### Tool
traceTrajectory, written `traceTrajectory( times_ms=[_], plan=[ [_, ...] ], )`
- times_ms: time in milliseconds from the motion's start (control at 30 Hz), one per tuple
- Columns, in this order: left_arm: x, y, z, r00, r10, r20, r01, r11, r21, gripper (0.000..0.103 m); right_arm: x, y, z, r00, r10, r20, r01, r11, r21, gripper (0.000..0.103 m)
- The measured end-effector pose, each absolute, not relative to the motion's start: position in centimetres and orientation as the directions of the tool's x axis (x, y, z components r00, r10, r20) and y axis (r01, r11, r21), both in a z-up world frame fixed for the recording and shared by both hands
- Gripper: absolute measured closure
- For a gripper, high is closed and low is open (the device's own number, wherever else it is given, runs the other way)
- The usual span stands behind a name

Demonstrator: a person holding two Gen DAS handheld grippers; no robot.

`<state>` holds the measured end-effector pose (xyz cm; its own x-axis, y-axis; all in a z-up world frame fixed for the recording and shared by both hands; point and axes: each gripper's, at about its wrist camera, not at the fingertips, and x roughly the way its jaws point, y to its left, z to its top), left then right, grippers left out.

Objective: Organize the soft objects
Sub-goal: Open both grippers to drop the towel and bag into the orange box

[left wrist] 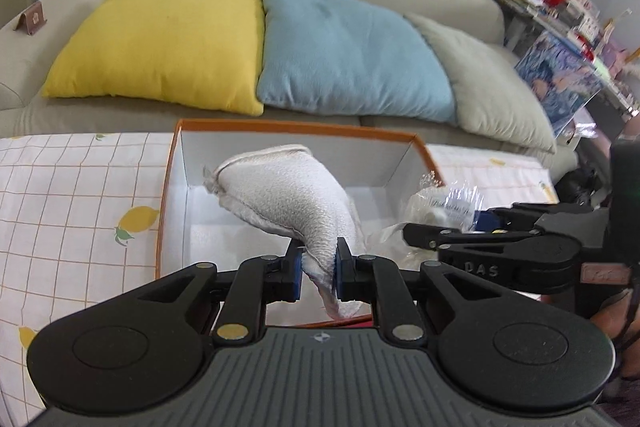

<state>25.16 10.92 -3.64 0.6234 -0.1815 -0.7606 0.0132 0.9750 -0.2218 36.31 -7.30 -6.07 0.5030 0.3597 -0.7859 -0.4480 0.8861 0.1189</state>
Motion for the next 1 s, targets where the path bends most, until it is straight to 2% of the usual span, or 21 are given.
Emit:
traceTrajectory(
  times_ms=[133,200,300,367,533,700,1000],
  plan=[
    [25.8,10.7,-4.7,0.609,-0.147,-0.779,-0.005,0.982,-0.189,0.073,36.8,-7.3,-6.9,0.487,0.344,-0.803,-0.446,0.888,0.111,0.051],
    [25.7,10.8,-5.0,0.604,-0.145,-0.784,-0.013,0.981,-0.191,0.073,37.0,-7.2,-7.2,0.481,0.335,-0.81,-0.444,0.89,0.105,0.05],
    [25.8,10.8,-4.8,0.604,-0.141,-0.785,-0.015,0.982,-0.188,0.062,37.1,-7.5,-7.3,0.476,0.336,-0.813,-0.428,0.896,0.119,0.048],
    [25.6,10.7,-4.4,0.612,-0.132,-0.78,-0.012,0.984,-0.176,0.051,37.1,-7.6,-7.1,0.479,0.334,-0.812,-0.424,0.898,0.12,0.042],
    [24.7,10.5,-2.9,0.637,-0.131,-0.759,-0.008,0.984,-0.177,0.049,36.5,-8.1,-6.0,0.494,0.336,-0.802,-0.418,0.9,0.119,0.032],
    [22.9,9.7,-0.9,0.684,-0.124,-0.719,0.005,0.986,-0.166,0.047,34.7,-8.9,-3.9,0.53,0.35,-0.772,-0.426,0.897,0.114,0.031],
    [16.2,6.3,3.3,0.766,-0.14,-0.627,0.062,0.987,-0.146,0.045,27.1,-12.2,1.1,0.623,0.413,-0.664,-0.457,0.881,0.12,0.025]
  ],
)
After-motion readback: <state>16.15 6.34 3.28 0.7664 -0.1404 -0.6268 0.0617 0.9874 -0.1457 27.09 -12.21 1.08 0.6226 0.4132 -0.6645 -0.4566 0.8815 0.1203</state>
